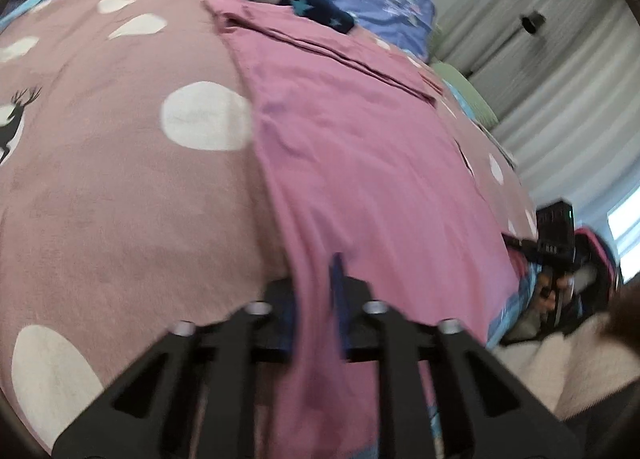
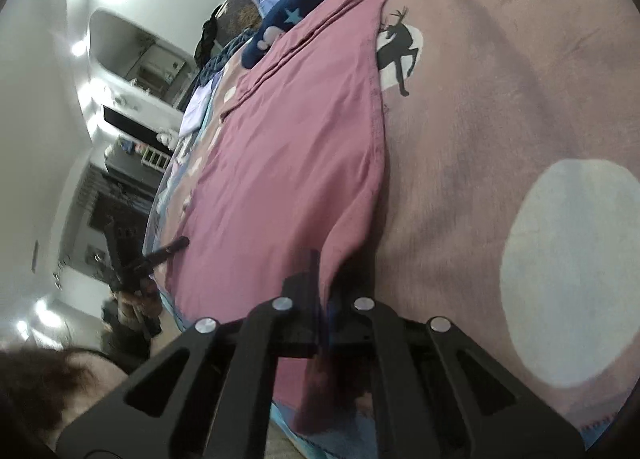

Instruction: Fold small clothes

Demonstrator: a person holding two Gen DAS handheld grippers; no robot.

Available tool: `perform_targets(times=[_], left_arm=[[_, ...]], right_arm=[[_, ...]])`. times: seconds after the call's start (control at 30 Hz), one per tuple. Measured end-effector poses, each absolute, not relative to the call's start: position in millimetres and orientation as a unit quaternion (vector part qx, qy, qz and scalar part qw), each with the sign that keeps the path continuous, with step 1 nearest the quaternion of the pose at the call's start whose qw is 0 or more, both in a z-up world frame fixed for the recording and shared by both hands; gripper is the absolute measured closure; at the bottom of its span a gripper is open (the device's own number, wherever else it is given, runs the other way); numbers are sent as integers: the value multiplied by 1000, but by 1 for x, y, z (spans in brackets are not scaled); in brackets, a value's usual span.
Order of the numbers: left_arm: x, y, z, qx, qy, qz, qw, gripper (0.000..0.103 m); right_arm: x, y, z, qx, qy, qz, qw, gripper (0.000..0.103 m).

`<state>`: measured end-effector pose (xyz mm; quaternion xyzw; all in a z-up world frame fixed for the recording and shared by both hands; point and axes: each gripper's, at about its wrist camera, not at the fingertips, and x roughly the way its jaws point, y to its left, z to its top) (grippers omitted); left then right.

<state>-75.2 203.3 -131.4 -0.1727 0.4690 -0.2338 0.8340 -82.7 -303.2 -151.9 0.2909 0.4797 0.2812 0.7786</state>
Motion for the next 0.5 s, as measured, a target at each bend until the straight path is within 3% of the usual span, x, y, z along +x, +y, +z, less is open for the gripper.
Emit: perform_targets(times=[0.1, 0.5], left_arm=[[-77, 214, -121, -191, 452, -219, 843, 101], [-103, 204, -59, -205, 368, -238, 875, 102]], right_arm=[[-83, -315, -132, 322, 434, 296, 788, 101], [-98, -335, -78, 355, 345, 349, 795, 101]])
